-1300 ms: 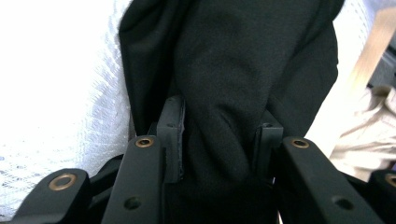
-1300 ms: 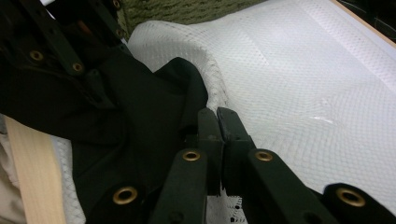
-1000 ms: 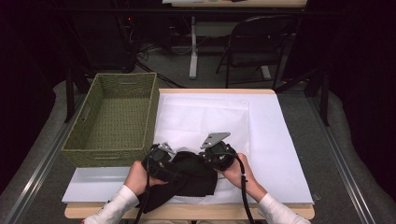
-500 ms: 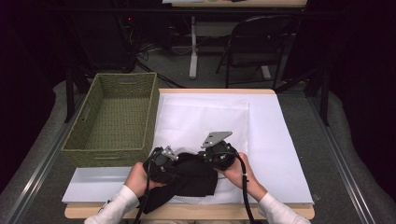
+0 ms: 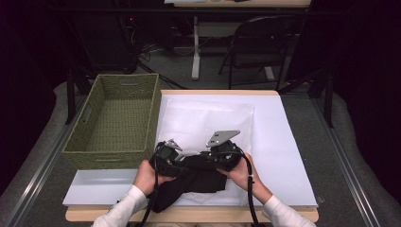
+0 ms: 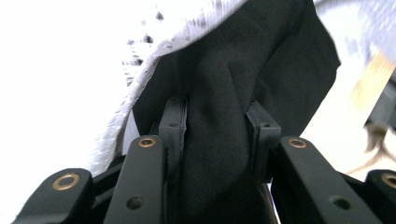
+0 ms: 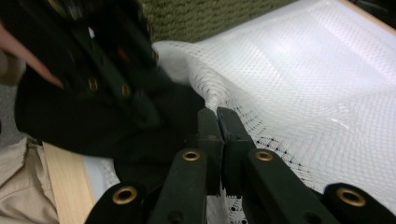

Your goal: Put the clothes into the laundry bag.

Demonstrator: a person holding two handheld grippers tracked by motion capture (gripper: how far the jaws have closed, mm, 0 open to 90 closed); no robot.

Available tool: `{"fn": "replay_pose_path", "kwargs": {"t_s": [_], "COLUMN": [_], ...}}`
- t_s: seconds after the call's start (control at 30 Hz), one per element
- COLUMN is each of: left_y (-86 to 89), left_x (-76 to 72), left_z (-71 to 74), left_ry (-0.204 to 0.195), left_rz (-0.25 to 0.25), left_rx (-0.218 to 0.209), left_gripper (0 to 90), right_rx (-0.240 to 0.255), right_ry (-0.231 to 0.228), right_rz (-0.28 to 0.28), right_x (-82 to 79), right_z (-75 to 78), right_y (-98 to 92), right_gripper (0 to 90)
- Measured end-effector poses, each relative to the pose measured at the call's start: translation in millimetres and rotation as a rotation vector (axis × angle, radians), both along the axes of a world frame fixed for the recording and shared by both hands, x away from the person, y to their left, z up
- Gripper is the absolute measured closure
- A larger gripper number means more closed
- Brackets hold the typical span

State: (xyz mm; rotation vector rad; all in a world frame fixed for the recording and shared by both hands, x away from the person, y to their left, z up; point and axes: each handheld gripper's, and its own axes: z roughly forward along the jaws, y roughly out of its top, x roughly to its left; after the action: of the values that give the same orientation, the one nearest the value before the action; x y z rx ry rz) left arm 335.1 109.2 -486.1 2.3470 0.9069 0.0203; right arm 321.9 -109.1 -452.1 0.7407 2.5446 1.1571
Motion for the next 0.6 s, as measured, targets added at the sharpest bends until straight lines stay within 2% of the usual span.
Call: {"fn": "replay_pose_path", "kwargs": {"t_s": [0.03, 0.1, 0.13, 0.2, 0.23, 0.27, 0.3, 0.33, 0.37, 0.4, 0.43, 0.47, 0.5, 0.6], "left_y": [3.9, 4.7, 2.9, 1.7, -1.9, -1.9, -4.0, -4.1, -3.7, -3.3, -3.3, -3.4, -2.9, 2.4], "left_x": [0.8, 1.2, 1.2, 0.9, -0.3, -0.3, -1.7, -2.9, -4.3, -8.5, -8.5, -13.8, -16.2, -18.5], "left_z": [6.1, 6.4, 2.1, 0.5, -1.9, -1.9, -3.4, -4.2, -5.4, -6.9, -6.9, -8.5, -9.3, -12.4], "left_ry": [-0.024, -0.033, -0.011, -0.001, -0.004, -0.004, -0.002, -0.01, -0.008, -0.007, -0.007, -0.018, -0.02, -0.016], "left_rz": [0.014, 0.017, -0.008, -0.024, -0.06, -0.06, -0.074, -0.084, -0.094, -0.132, -0.132, -0.132, -0.145, -0.157], "left_rx": [-0.026, -0.03, -0.019, -0.008, 0.04, 0.04, 0.069, 0.087, 0.1, 0.106, 0.106, 0.146, 0.158, 0.162], "left_gripper": [70.2, 70.8, 69.8, 64.0, 58.7, 54.8, 49.6, 49.6, 41.0, 38.8, 37.6, 37.6, 31.6, 30.0], "right_rx": [-0.001, -0.004, -0.009, -0.014, -0.026, -0.026, -0.034, -0.034, -0.038, -0.04, -0.04, -0.044, -0.05, -0.054], "right_ry": [0.002, 0.004, 0.006, 0.019, 0.025, 0.025, 0.039, 0.039, 0.049, 0.048, 0.048, 0.049, 0.049, 0.051], "right_rz": [0.003, 0.002, 0.007, 0.007, 0.008, 0.008, 0.004, 0.004, 0.004, 0.005, 0.005, 0.002, 0.005, 0.006], "right_x": [0.6, 0.4, 0.2, 0.0, 0.8, 0.8, 1.3, 1.3, 1.4, 1.3, 1.3, 1.2, 1.9, 1.0], "right_z": [-2.2, -2.6, -3.2, -4.5, -8.7, -8.7, -11.9, -11.9, -14.5, -15.2, -15.2, -15.8, -16.8, -17.0], "right_y": [0.5, 1.8, 2.4, 3.0, 2.9, 2.9, 2.0, 2.0, 0.8, 0.4, 0.4, 0.3, 0.4, 1.5], "right_gripper": [89.3, 89.3, 89.3, 89.2, 89.2, 89.2, 89.1, 89.1, 89.1, 89.1, 89.1, 89.0, 89.0, 89.0]}}
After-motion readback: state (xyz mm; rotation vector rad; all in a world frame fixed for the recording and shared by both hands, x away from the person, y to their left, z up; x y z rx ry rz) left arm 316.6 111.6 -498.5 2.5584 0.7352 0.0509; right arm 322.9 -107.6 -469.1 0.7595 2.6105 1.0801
